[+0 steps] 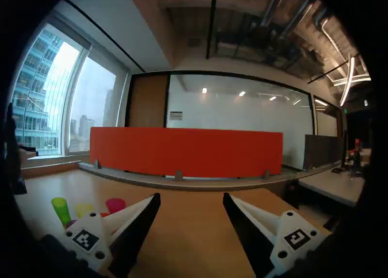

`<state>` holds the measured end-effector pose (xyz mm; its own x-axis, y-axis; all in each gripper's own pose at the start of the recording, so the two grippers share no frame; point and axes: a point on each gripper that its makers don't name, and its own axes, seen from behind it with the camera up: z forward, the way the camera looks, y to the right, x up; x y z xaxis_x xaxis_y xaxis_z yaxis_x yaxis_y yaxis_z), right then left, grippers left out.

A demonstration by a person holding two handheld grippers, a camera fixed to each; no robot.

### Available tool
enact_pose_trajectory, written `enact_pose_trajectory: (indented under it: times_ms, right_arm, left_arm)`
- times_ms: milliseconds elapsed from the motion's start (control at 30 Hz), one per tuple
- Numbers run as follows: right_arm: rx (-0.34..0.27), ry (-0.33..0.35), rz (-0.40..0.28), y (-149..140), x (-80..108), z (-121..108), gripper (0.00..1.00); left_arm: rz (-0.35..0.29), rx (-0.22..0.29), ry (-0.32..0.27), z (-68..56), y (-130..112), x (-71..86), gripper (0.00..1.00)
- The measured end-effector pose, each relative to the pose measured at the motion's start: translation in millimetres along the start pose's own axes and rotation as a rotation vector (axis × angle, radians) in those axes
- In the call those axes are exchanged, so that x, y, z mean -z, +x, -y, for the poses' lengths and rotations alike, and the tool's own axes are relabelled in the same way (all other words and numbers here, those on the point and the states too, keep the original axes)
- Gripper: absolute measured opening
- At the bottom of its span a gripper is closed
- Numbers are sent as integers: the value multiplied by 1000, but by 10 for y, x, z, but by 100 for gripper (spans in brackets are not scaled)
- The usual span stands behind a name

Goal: Pour water

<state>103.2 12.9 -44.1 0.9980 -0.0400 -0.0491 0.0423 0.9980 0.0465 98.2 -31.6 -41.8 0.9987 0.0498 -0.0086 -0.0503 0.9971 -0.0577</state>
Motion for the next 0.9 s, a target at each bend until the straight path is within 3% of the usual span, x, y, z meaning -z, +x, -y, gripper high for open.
enact_pose_trajectory:
  times_ms: [467, 900]
  right_arm:
    - [0, -54, -24, -1, -60, 57, 100]
    - [9, -76, -27, -76, -72, 70, 100]
  left_arm:
    - [-65, -8, 49, 16, 39, -33, 97]
    - [-76, -3, 80, 1, -224, -73, 97]
